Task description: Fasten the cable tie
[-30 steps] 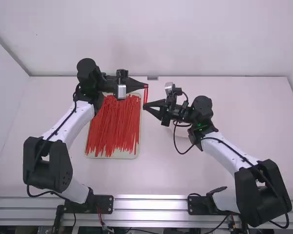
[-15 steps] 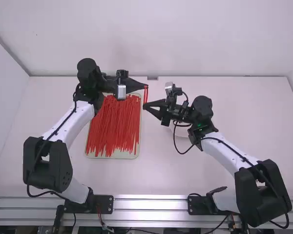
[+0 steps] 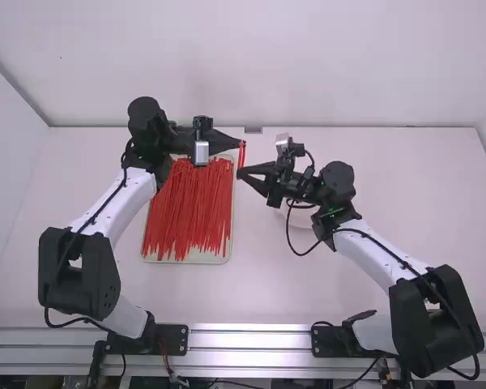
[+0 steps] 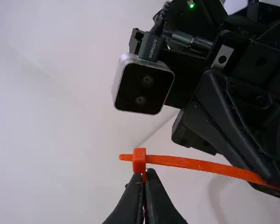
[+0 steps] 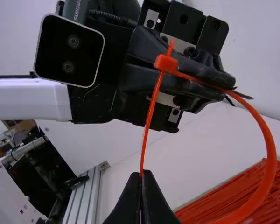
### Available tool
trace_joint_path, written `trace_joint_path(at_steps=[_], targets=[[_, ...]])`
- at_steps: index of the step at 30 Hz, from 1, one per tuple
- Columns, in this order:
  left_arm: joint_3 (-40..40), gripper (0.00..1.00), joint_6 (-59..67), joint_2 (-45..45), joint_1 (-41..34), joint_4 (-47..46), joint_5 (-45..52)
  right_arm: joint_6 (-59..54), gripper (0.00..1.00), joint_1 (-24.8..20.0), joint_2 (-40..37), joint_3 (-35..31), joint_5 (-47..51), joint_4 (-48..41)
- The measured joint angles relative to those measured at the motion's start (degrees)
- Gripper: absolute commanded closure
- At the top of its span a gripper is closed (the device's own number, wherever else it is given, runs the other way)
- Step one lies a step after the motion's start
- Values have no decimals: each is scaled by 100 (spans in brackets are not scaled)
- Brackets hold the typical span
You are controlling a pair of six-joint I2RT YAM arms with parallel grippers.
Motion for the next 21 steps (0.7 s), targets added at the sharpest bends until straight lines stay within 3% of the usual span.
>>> trace_joint_path(at_steps=[21], targets=[[-166,98,0,0,4,170,326,737,100,-144,2,-2,-201,756]])
